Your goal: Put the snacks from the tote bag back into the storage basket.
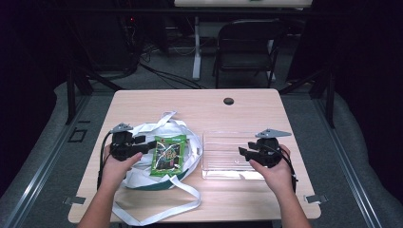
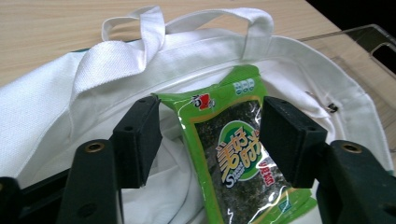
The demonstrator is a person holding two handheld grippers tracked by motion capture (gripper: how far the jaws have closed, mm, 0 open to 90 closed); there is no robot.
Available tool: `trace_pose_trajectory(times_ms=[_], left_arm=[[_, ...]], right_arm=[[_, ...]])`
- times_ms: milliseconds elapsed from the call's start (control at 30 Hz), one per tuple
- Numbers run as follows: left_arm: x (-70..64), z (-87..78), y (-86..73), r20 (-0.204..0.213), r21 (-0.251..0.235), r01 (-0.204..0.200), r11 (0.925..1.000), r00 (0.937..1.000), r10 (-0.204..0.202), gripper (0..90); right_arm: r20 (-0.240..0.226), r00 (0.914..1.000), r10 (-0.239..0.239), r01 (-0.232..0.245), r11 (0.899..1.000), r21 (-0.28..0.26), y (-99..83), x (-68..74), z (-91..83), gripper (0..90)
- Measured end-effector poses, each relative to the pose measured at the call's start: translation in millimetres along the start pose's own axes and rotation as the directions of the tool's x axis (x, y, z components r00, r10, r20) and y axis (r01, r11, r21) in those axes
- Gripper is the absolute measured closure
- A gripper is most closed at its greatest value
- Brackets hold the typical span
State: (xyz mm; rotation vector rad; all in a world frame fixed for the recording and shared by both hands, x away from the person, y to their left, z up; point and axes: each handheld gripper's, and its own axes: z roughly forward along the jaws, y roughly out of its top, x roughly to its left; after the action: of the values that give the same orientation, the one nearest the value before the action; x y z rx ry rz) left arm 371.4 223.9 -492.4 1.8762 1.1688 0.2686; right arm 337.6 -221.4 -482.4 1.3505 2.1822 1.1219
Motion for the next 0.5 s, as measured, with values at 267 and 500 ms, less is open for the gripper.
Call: trace_pose_trajectory(times_ms=[267,500], left_arm=[[5.6,6.2,-3.6,0.029,0.052,0.051,0.9974,0.9982,-0.052,44.0],[5.3,7.7,-4.9,0.028,0.066,0.062,0.9959,0.9976,-0.064,43.4]], right_arm=[[0.003,0.9998,0.018,-0.018,1.0,0.007,-2.5,-3.5,2.8,48.5],[-0.011,0.9996,0.026,-0.026,1.0,0.011,-2.4,-2.6,5.9,41.6]])
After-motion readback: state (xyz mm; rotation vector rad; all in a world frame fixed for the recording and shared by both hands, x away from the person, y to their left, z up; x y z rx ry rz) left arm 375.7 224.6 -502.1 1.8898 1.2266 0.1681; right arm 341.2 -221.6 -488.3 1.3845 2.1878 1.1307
